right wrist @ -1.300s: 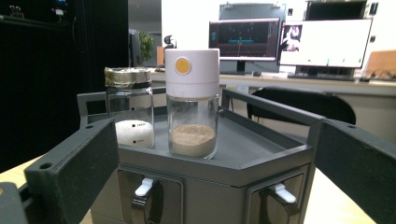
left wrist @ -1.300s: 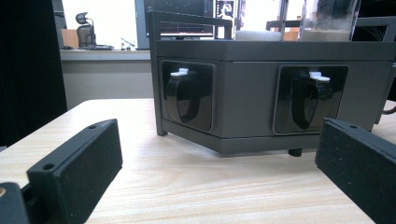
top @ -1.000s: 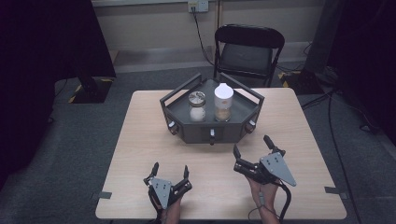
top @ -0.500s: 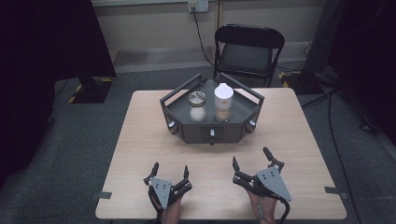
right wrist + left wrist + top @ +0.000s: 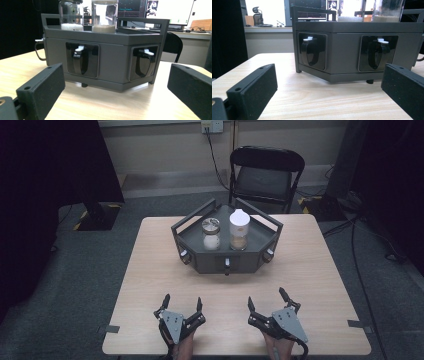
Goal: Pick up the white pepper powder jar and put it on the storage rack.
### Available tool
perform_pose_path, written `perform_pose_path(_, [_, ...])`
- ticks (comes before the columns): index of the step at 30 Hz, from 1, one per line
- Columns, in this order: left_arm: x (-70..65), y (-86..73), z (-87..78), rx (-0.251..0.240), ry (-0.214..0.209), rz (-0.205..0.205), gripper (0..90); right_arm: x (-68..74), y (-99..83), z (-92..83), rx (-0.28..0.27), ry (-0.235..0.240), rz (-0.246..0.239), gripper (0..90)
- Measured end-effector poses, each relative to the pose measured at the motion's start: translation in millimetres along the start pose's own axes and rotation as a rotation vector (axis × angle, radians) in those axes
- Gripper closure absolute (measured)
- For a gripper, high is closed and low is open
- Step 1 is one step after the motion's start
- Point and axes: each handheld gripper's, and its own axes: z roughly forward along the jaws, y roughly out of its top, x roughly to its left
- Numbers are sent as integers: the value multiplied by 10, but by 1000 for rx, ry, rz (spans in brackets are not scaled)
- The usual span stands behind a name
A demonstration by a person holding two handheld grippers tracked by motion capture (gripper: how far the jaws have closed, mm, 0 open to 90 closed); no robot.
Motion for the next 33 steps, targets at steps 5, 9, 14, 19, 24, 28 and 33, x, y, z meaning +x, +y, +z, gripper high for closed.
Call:
perform_pose_path(5, [0,0,0,0,0,0,0,13,-66,-12,7,-17,5,1])
perform_pose_path(9, [0,0,0,0,0,0,0,16,-148,-24,6,-27,8,1])
perform_pose_path(14, [0,0,0,0,0,0,0,19,-218,-30,4,-37,20,1])
perform_pose_path(19, [0,-1,0,0,0,0,0,9,-237,-25,5,-33,28,1])
perform_pose_path(24, [-2,-1,0,0,1,0,0,-13,-264,-34,-6,-38,58,1])
perform_pose_path(28, [-3,-1,-1,0,1,0,0,-14,-293,-48,-22,-32,49,1])
perform_pose_path(33, [-3,-1,0,0,1,0,0,-20,-299,-51,-25,-31,52,2])
